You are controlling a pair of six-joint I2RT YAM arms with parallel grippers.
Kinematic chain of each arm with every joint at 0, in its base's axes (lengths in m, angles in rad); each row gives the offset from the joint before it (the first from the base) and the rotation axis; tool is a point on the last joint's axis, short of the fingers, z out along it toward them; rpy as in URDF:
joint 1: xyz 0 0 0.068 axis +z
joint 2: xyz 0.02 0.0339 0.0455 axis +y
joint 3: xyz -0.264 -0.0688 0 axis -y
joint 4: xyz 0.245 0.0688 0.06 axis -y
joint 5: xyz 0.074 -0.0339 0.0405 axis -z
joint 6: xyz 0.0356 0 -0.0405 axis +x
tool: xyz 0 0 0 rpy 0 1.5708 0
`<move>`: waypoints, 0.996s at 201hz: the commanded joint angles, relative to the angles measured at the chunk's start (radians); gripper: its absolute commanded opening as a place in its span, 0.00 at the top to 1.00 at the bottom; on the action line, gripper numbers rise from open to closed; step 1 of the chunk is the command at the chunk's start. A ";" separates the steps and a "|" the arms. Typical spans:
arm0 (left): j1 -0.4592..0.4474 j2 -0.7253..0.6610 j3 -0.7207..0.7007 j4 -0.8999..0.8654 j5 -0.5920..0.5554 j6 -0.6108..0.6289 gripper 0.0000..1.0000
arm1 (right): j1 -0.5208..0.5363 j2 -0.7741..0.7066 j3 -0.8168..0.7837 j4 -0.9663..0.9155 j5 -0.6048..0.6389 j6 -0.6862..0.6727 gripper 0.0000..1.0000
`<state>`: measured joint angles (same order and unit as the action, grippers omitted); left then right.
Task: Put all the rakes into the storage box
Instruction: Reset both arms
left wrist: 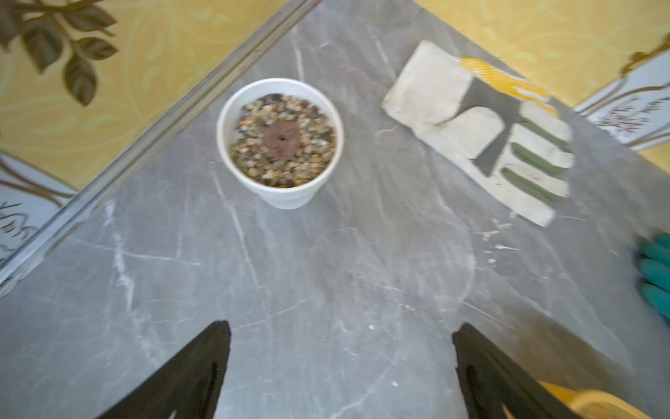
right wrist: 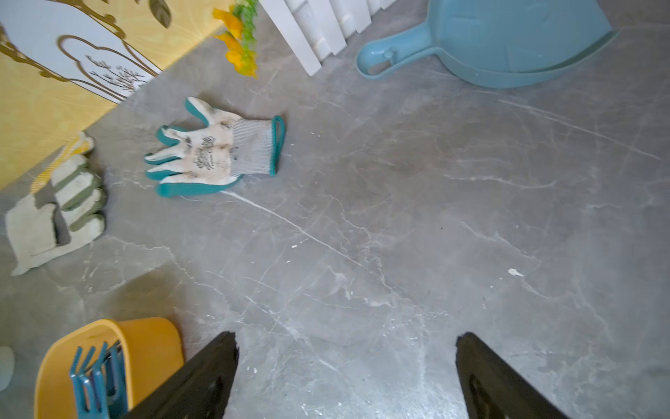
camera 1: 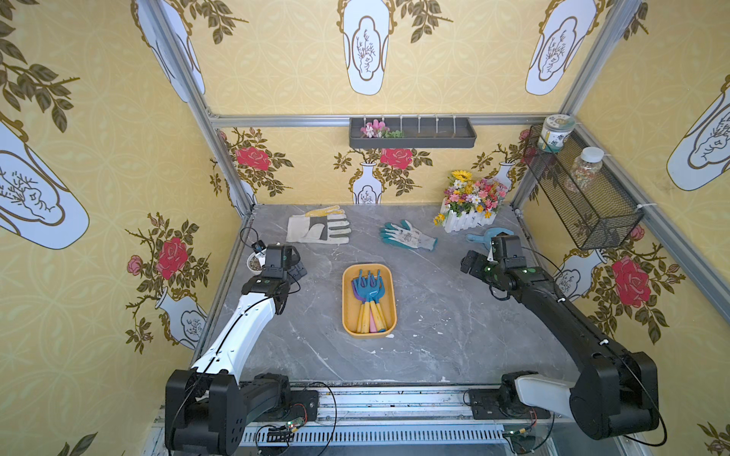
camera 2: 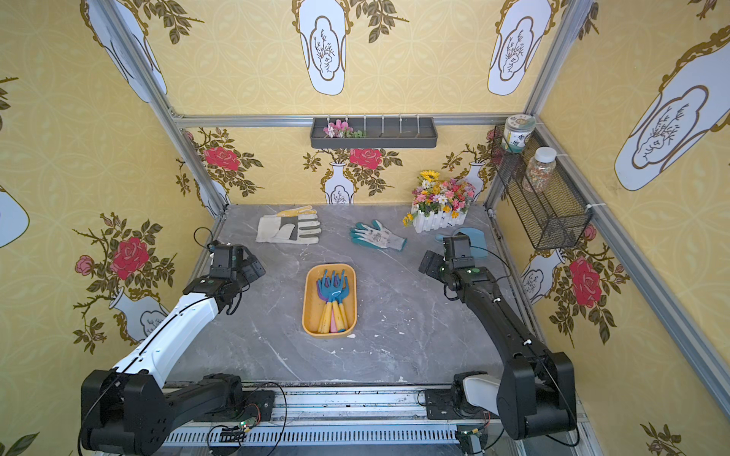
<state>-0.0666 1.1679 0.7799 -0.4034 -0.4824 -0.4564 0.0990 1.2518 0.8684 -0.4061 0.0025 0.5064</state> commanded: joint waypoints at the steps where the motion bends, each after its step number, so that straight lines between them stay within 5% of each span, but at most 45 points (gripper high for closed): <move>1: 0.054 -0.023 -0.060 0.140 -0.029 0.011 0.00 | -0.001 0.009 -0.060 0.107 0.019 -0.062 0.03; 44: 0.061 0.038 -0.165 0.348 -0.193 0.149 0.00 | 0.043 0.030 -0.242 0.367 0.008 -0.400 0.03; 120: 0.063 -0.006 -0.292 0.654 -0.230 0.115 0.00 | 0.021 -0.077 -0.286 0.529 0.181 -0.479 0.03; 156: 0.064 -0.031 -0.417 0.928 -0.118 0.220 0.00 | 0.006 -0.100 -0.319 0.588 0.140 -0.506 0.03; 200: 0.064 0.044 -0.468 1.088 -0.206 0.256 0.00 | -0.062 -0.099 -0.357 0.653 0.060 -0.462 0.03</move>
<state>-0.0029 1.1839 0.3328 0.5034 -0.6632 -0.2569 0.0639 1.1557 0.5282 0.1642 0.0998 0.0223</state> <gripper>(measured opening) 0.998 0.970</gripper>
